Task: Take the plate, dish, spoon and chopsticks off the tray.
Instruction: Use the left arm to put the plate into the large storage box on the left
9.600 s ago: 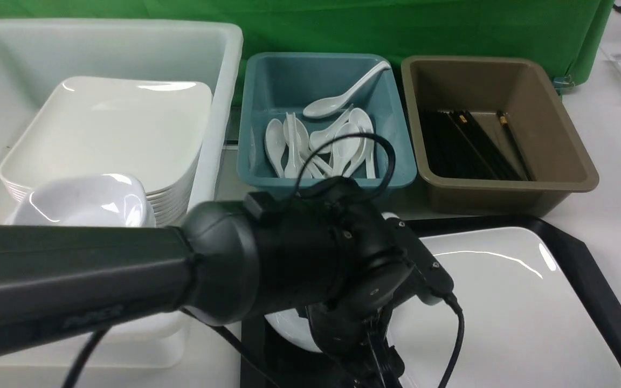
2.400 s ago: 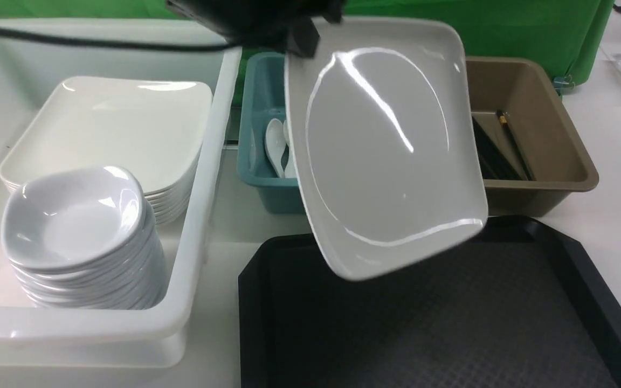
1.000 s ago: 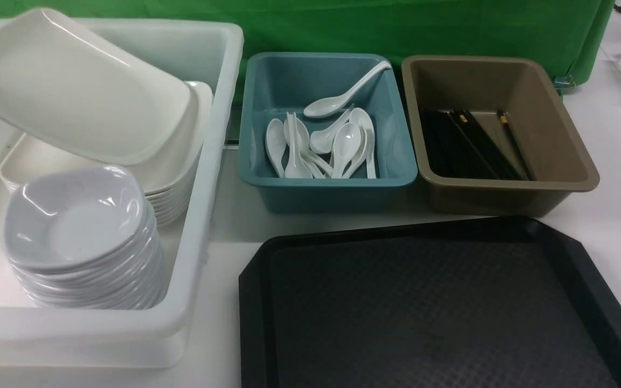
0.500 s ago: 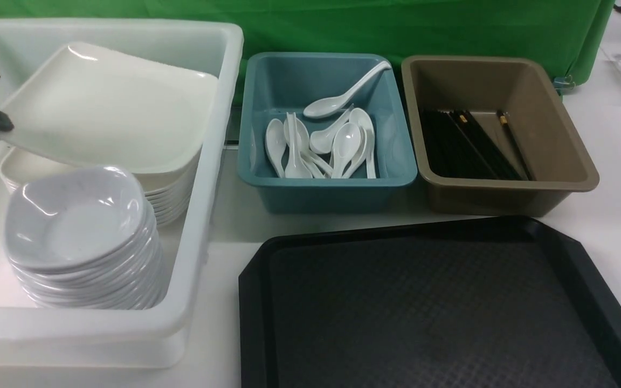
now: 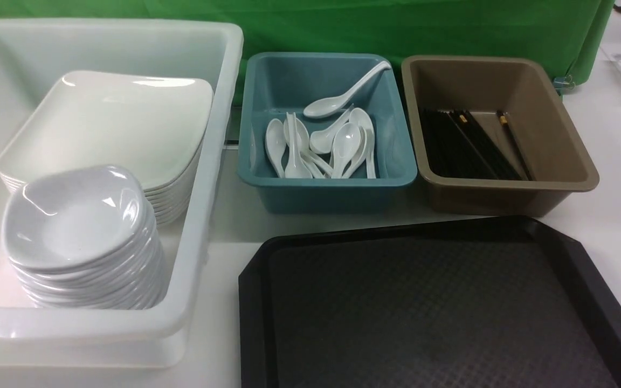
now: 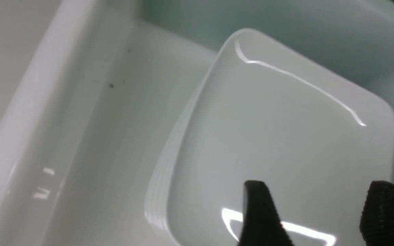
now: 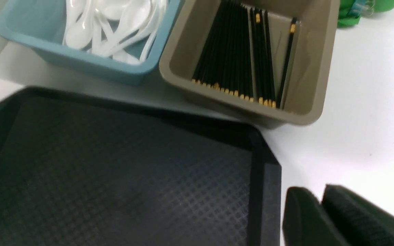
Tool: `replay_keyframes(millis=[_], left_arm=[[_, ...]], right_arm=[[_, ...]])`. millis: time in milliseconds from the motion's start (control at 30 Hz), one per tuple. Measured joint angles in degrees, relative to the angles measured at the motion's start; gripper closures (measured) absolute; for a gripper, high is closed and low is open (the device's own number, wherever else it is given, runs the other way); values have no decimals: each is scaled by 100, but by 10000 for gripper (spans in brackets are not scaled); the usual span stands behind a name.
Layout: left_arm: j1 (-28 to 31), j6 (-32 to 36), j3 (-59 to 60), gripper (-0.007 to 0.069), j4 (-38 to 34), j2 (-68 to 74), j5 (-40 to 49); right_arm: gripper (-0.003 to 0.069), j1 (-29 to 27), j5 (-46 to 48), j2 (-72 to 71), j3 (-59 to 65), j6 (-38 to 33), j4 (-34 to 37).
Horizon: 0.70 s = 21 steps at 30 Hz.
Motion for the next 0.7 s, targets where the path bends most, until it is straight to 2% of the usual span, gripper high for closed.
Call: replay_keyframes(millis=[67, 100, 133, 200, 267, 333, 367, 400, 433, 533, 600, 700], left_arm=[[-140, 121, -64, 415, -18, -254, 185], [-354, 258, -90, 524, -70, -567, 372], [-384, 268, -90, 533, -70, -608, 415], [-803, 394, -95, 594, -230, -1115, 627], [-1244, 561, -95, 615, -414, -1468, 760], [-1718, 650, -95, 619, -537, -1770, 853], [-1890, 664, -86, 620, -550, -1839, 877], [-2359, 687, 26, 623, -593, -2169, 927], [-2590, 687, 96, 624, -606, -2290, 926], [-3358, 659, 747, 624, -613, -3063, 811], [-3708, 623, 1345, 624, -613, -3572, 556], [-3928, 518, 2206, 624, -613, -4305, 64]], right_arm=[[537, 0, -120, -77, -34, 30, 0], [540, 0, -454, -315, -4, 119, 0], [544, 0, -510, -352, 9, 125, 0], [587, 0, -1353, -983, 353, 153, 0], [629, 0, -2300, -1732, 923, 288, 0], [637, 0, -3390, -2549, 1674, 451, 0], [637, 0, -3612, -2704, 1837, 470, 0], [637, 0, -4452, -3313, 2497, 556, 0], [637, 0, -4864, -3590, 2823, 578, 0], [637, 0, -6256, -4466, 3969, 591, 0], [630, 0, -6677, -4738, 4354, 565, 0], [600, 0, -6886, -4953, 4656, 504, 0]])
